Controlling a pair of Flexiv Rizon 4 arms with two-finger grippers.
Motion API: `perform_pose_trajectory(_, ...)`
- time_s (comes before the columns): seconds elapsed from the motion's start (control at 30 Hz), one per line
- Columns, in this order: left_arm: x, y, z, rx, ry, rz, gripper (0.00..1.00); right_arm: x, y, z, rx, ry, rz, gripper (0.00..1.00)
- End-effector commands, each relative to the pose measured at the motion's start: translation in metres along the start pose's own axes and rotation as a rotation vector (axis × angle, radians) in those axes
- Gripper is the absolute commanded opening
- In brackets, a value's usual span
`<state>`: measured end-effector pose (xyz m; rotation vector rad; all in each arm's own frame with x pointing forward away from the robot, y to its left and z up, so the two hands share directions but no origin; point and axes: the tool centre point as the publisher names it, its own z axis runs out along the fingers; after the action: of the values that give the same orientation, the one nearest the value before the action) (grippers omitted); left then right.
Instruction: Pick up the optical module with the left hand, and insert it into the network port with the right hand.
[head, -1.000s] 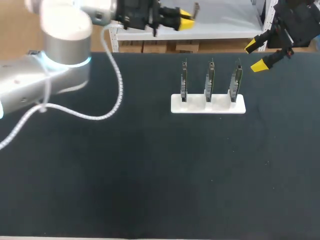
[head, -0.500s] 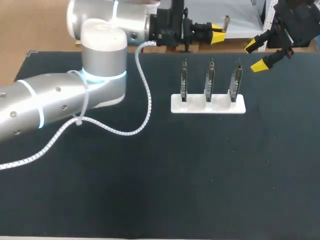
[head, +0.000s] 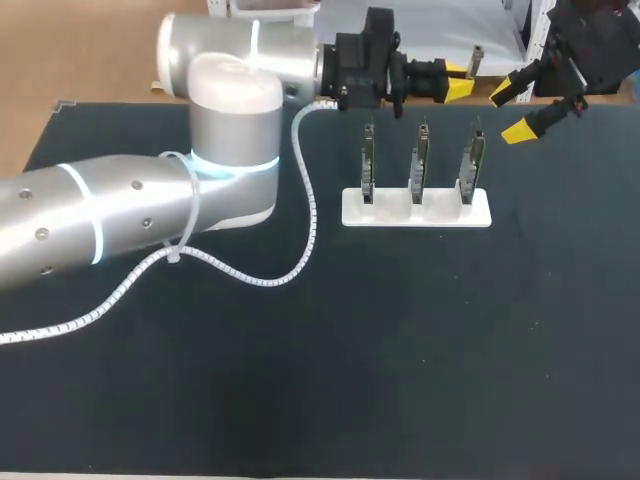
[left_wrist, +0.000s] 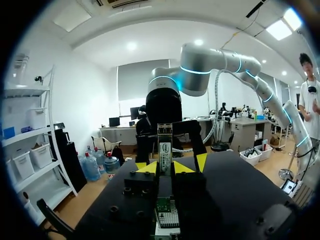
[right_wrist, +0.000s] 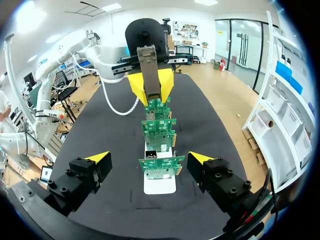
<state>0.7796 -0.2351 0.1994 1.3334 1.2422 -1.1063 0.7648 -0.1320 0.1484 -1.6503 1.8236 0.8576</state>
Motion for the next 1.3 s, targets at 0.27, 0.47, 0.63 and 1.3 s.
perform_pose_trajectory(0.27,0.007,-0.008,0.017,-0.012,0.002,0.006,0.0,0.0,0.001,0.0,0.003,0.001,0.0,1.0)
perform_pose_trajectory(0.47,0.01,-0.008,0.026,-0.018,-0.013,-0.016,0.0,0.0,0.001,0.0,0.003,0.001,0.0,1.0)
perform_pose_trajectory(0.63,0.012,-0.006,0.03,-0.02,-0.016,-0.019,0.0,0.0,0.001,0.0,0.003,0.001,0.0,1.0)
perform_pose_trajectory(1.3,0.019,-0.008,0.031,-0.023,-0.026,-0.037,0.0,0.0,0.001,0.0,0.003,0.001,0.0,1.0)
